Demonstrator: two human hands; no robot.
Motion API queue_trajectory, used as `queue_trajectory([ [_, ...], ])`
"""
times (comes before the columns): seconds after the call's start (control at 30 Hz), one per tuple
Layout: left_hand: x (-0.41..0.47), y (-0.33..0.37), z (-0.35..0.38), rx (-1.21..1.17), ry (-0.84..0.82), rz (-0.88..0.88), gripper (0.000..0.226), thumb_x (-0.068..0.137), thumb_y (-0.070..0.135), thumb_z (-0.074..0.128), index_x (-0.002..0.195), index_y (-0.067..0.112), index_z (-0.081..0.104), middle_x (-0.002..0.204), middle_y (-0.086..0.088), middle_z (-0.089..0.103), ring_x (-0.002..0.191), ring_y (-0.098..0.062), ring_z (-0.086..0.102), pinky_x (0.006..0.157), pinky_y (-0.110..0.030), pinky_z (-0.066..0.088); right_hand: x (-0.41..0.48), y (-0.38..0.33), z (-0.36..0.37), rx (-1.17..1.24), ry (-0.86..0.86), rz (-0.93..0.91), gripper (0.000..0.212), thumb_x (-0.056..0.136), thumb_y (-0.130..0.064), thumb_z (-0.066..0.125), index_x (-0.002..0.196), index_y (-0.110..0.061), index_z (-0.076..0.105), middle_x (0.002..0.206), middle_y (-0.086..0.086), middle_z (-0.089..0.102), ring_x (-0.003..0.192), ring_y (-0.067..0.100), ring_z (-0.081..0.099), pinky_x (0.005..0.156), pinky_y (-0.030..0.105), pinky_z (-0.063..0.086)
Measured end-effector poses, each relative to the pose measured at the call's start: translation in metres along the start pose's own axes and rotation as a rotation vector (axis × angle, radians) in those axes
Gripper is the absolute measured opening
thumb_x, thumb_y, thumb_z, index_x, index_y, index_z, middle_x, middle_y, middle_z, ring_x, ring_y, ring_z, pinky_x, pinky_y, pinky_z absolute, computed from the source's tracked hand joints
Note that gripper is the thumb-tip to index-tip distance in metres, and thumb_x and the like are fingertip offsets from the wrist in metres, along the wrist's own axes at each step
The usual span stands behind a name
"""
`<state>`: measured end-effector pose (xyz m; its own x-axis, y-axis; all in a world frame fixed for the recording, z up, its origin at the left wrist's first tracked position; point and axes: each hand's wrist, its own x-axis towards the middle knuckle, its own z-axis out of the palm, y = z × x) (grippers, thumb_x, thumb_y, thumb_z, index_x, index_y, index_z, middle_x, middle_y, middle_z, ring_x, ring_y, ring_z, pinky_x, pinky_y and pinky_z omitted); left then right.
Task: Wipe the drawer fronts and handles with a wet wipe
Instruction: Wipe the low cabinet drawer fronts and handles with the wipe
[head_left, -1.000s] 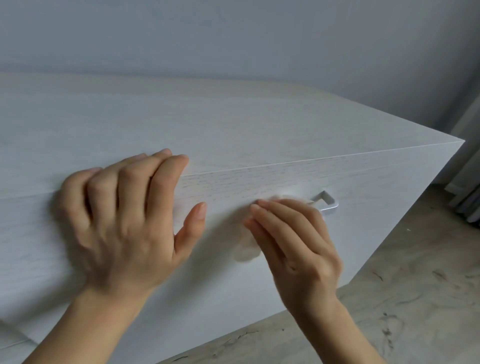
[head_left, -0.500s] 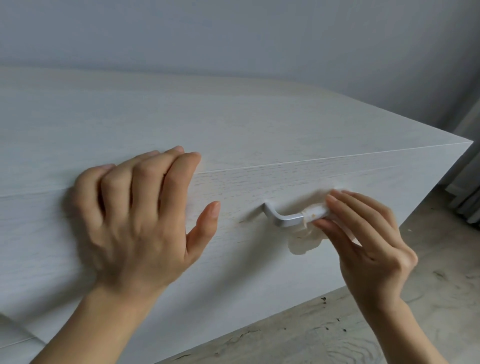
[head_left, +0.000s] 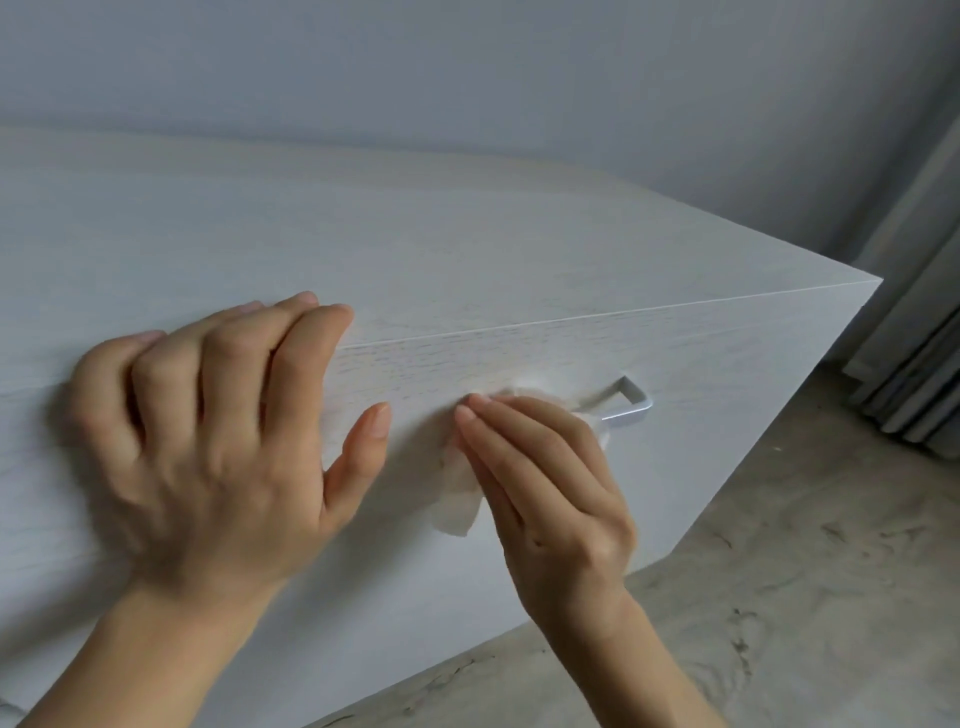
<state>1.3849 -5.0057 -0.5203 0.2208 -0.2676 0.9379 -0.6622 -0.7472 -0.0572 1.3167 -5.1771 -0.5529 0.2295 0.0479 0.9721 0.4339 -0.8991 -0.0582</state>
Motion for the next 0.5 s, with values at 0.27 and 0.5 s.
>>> queue_trajectory([
  [0.27,-0.001,-0.003,0.001,-0.039,-0.027,0.022,0.045,0.103,0.039,0.033,0.130,0.007,0.050,0.126,-0.013,0.046,0.100,-0.052,0.060,0.080,-0.070,0.047,0.003,0.054,-0.045,-0.118,-0.111,-0.183,0.027,0.078,-0.001,0.079,0.104,0.002,0.070,0.110,0.011,0.069,0.102,0.023,0.067,0.087,0.034,0.055],
  [0.5,-0.002,-0.003,0.004,-0.081,-0.027,-0.003,0.045,0.103,0.040,0.034,0.131,0.008,0.048,0.128,-0.013,0.043,0.104,-0.052,0.059,0.084,-0.070,0.047,0.003,0.074,-0.059,-0.216,-0.100,-0.144,0.024,0.079,0.000,0.076,0.101,0.007,0.070,0.107,0.014,0.069,0.100,0.026,0.066,0.091,0.033,0.053],
])
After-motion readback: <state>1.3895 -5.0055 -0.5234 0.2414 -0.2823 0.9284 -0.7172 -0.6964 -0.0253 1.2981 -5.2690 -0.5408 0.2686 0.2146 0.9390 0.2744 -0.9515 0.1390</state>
